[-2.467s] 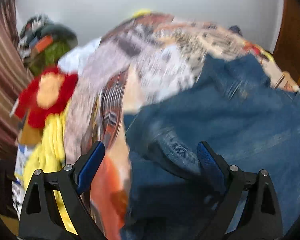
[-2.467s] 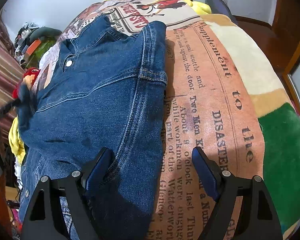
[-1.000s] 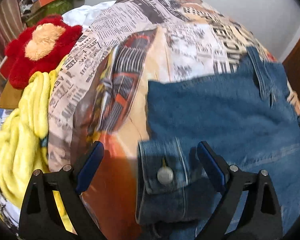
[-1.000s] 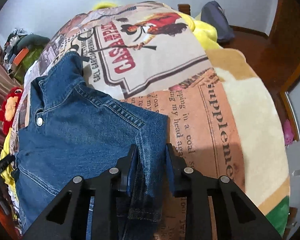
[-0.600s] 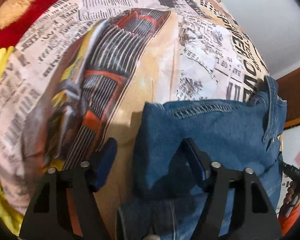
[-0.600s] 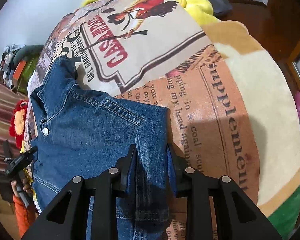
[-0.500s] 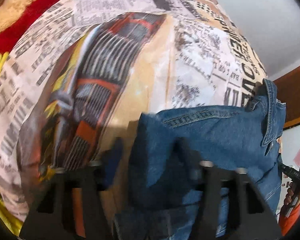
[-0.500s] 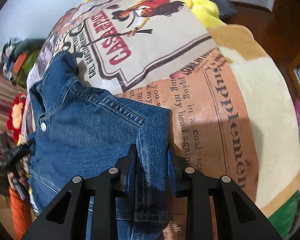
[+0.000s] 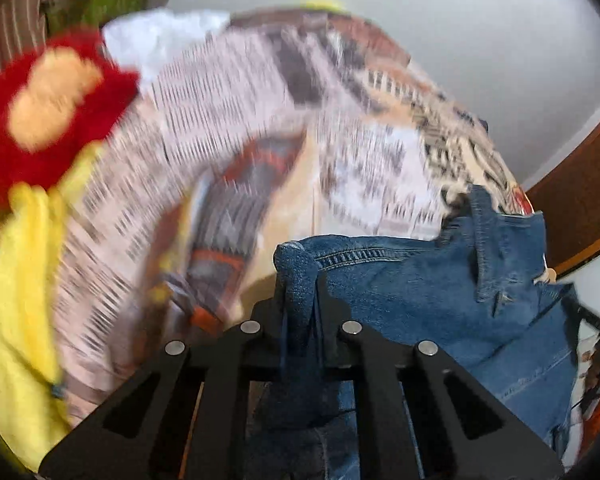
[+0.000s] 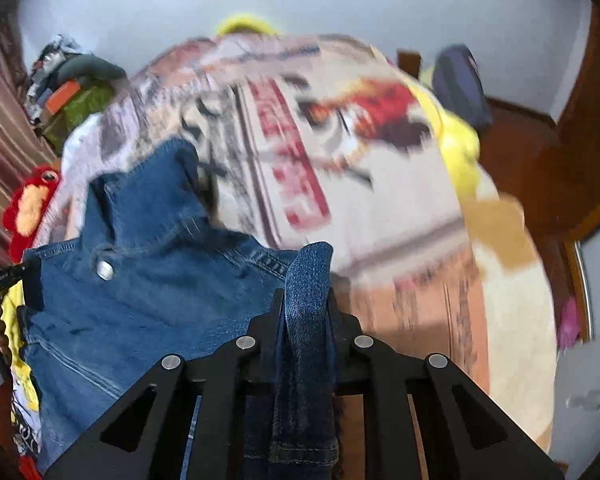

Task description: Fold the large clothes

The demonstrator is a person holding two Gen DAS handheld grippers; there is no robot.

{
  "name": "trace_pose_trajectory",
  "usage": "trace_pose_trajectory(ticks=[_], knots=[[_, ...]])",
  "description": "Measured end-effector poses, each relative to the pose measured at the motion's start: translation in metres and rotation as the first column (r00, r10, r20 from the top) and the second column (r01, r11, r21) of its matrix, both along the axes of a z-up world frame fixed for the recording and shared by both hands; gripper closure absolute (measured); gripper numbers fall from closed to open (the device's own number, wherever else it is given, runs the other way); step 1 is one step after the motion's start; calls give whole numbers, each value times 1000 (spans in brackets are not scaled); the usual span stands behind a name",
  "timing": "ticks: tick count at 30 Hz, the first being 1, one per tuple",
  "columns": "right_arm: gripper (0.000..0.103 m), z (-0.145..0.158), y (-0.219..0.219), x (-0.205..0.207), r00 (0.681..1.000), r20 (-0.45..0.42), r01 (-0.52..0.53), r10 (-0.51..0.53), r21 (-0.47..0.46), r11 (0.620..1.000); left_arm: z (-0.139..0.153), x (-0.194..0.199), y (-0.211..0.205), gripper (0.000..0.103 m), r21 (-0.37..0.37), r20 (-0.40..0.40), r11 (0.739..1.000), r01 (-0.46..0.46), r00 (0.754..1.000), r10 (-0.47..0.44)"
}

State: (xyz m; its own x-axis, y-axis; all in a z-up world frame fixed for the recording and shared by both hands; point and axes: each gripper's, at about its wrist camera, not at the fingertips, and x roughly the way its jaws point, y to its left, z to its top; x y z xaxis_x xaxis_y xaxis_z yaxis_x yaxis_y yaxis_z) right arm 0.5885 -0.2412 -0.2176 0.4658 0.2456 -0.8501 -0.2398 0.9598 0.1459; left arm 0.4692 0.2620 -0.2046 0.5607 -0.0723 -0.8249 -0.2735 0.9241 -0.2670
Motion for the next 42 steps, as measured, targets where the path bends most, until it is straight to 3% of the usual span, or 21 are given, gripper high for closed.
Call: trace_pose_trajectory(ticks=[4, 7, 13, 16, 17, 19, 20, 21, 26, 31, 36, 42], knots=[[90, 25, 26, 17, 995, 94, -34, 36, -28, 999, 30, -1, 6, 93, 106, 64, 994, -10, 998, 4], [90, 30, 44, 32, 989, 138, -51, 60, -68, 996, 31, 4, 13, 93, 172, 65, 985, -28, 998, 17], [90, -22, 65, 56, 985, 131, -71, 108, -261, 963, -15, 22, 23, 93, 219, -34, 975, -29, 999, 37], [89, -51, 58, 59, 989, 98, -84, 113, -263, 961, -40, 32, 24, 91, 224, -71, 974, -30, 996, 47], [85, -55, 57, 61, 989, 96, -85, 114, -260, 962, -50, 36, 25, 89, 238, -90, 971, -32, 994, 55], [61, -58, 55, 60, 987, 122, -64, 105, -301, 951, -64, 41, 28, 84, 245, -111, 969, -36, 992, 65], [38, -58, 54, 59, 985, 147, -38, 95, -350, 936, -67, 42, 29, 82, 241, -112, 970, -38, 992, 67], [32, -58, 53, 59, 981, 173, -18, 91, -382, 924, -71, 42, 30, 82, 236, -107, 971, -38, 992, 65], [32, -54, 27, 64, 991, 119, -32, 65, -256, 966, -71, 37, 25, 81, 272, -95, 962, -24, 994, 52], [32, -31, 21, 49, 993, 116, 2, 21, -193, 981, -58, 28, 13, 80, 305, -119, 952, -3, 992, 41], [32, 3, 23, 21, 993, 119, -4, 17, -107, 994, -28, 7, -1, 80, 329, -91, 944, 19, 996, 12], [31, 60, 30, -29, 979, 192, -62, 68, -34, 997, 26, -27, -24, 79, 331, -6, 943, 43, 999, -44]])
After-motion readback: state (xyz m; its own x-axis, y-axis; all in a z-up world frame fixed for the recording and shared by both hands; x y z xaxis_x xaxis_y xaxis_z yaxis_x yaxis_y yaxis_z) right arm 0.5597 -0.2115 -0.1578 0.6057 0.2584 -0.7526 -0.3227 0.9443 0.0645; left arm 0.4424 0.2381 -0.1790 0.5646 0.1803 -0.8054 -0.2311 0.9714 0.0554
